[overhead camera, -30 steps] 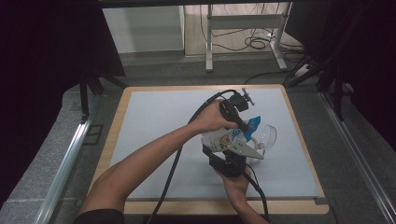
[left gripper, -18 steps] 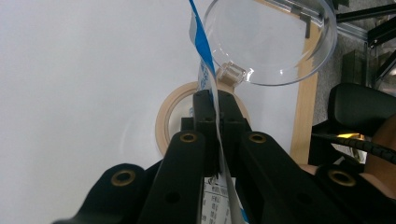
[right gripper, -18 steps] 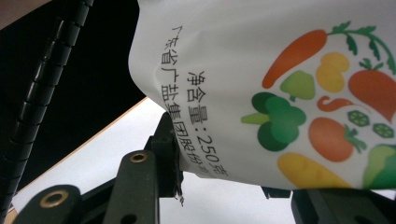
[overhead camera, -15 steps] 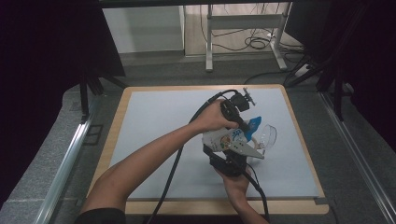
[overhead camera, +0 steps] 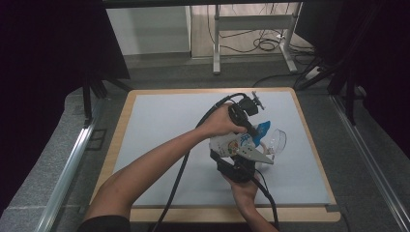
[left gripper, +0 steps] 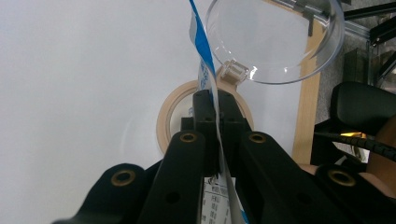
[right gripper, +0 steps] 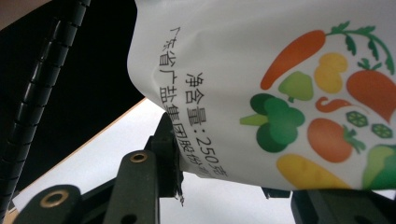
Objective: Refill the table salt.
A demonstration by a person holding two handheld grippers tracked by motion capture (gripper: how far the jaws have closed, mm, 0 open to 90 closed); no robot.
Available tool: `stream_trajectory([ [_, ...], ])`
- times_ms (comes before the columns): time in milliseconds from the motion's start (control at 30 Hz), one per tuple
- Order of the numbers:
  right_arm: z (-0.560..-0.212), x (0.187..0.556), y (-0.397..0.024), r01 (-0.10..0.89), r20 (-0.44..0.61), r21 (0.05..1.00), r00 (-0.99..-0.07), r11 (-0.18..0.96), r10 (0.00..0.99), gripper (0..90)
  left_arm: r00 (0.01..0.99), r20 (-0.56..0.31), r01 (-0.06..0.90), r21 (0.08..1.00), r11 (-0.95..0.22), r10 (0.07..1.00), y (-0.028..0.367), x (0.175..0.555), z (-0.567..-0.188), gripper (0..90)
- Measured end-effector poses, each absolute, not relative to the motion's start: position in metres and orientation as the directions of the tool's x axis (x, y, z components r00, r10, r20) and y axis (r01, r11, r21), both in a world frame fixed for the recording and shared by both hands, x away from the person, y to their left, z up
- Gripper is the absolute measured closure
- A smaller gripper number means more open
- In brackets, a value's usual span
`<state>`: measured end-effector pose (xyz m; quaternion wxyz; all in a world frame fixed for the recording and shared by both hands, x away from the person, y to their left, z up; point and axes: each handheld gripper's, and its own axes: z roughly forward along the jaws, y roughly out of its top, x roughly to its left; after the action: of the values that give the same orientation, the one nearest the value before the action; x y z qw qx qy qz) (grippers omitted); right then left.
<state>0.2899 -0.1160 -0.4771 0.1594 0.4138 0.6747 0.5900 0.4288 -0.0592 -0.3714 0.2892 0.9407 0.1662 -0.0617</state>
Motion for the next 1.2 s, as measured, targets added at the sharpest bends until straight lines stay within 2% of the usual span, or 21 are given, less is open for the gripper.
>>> stream_trajectory([
  [1200,-0.4786,0.2903,-0.1138,0.371,0.283,0.927,-0.604,-0.051,0.745,58.1,0.939,-0.207,0.343,0.52,-0.782,0.275,-0.0582,0.4283,-0.3712,89.8],
])
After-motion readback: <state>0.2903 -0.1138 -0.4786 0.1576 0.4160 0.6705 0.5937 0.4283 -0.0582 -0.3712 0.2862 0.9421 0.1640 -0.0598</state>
